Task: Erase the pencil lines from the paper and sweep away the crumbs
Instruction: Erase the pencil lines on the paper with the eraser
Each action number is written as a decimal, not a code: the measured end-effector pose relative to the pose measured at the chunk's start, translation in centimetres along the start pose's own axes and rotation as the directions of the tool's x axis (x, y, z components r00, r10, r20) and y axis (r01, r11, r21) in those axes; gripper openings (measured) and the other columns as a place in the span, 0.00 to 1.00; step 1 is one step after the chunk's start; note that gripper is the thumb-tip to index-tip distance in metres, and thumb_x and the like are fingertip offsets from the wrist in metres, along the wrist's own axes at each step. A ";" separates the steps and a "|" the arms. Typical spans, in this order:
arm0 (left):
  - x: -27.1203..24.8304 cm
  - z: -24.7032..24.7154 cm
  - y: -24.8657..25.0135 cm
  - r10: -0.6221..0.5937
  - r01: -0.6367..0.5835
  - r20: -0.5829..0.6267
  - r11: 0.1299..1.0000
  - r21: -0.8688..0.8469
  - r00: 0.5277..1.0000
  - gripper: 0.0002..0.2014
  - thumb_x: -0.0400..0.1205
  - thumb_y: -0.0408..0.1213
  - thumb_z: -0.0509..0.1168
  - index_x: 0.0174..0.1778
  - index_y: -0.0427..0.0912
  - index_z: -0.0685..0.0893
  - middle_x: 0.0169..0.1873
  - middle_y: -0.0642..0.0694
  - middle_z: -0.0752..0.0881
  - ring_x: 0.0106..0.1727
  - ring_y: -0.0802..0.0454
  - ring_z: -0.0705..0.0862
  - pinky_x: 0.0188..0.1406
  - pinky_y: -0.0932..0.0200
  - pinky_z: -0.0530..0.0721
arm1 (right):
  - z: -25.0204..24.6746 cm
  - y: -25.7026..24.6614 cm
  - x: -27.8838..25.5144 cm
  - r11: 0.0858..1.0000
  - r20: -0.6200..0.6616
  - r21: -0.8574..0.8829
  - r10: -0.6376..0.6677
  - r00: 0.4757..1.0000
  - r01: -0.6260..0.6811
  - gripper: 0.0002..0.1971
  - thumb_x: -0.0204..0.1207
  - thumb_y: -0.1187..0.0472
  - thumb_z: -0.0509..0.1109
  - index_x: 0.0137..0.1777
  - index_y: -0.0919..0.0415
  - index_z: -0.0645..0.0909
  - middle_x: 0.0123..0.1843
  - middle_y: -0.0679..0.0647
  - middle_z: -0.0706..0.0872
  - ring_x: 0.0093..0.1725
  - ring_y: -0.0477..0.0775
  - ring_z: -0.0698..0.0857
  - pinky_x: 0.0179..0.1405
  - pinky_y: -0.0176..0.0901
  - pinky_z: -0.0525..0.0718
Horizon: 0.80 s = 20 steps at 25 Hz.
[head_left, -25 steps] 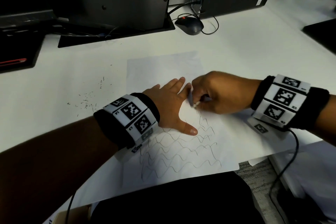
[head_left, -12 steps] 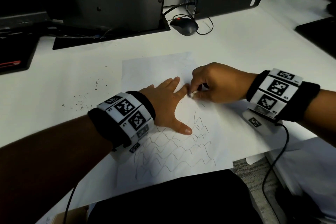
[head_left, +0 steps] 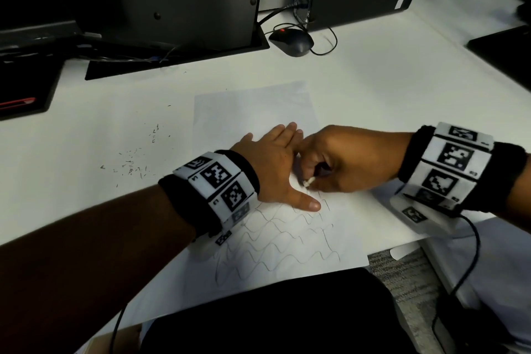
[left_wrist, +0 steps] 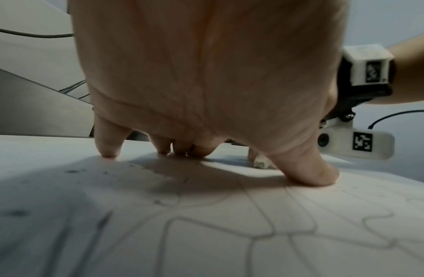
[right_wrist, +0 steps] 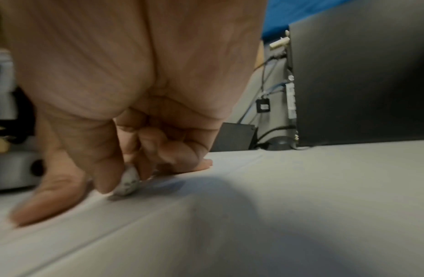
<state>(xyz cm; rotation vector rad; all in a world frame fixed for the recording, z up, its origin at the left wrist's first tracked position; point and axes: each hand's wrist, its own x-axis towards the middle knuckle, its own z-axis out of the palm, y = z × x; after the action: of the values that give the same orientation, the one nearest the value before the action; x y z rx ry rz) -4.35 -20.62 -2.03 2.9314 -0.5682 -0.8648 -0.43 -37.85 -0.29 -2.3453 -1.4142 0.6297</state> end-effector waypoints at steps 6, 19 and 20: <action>0.0 0.0 0.1 -0.013 0.013 0.004 1.000 0.002 1.000 0.63 0.66 0.81 0.60 0.88 0.51 0.37 0.86 0.51 0.31 0.86 0.54 0.34 0.85 0.35 0.46 | -0.4 0.5 -0.1 0.999 -0.066 -0.037 0.021 0.998 -0.024 0.04 0.71 0.62 0.76 0.45 0.54 0.90 0.39 0.40 0.85 0.34 0.33 0.80 0.36 0.21 0.72; 0.0 -0.1 0.3 -0.023 0.022 0.033 0.999 0.038 0.999 0.64 0.66 0.82 0.58 0.86 0.51 0.30 0.85 0.51 0.28 0.86 0.52 0.33 0.85 0.35 0.46 | -1.5 1.8 -0.7 0.994 -0.119 -0.018 0.108 0.987 -0.111 0.03 0.71 0.60 0.77 0.44 0.51 0.91 0.34 0.34 0.80 0.35 0.31 0.80 0.35 0.22 0.70; 0.0 -0.2 0.3 -0.025 0.023 0.035 0.999 0.037 0.999 0.64 0.67 0.82 0.58 0.86 0.51 0.30 0.85 0.52 0.28 0.86 0.52 0.33 0.85 0.35 0.45 | -1.4 1.9 -0.7 0.995 -0.107 -0.019 0.094 0.990 -0.096 0.03 0.71 0.60 0.77 0.44 0.51 0.91 0.34 0.34 0.80 0.35 0.31 0.80 0.35 0.23 0.71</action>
<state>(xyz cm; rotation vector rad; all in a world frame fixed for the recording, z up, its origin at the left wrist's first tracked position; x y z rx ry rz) -4.36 -20.88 -1.86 2.9667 -0.5580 -0.9211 1.38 -39.43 0.12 -2.4386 -1.2776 0.5076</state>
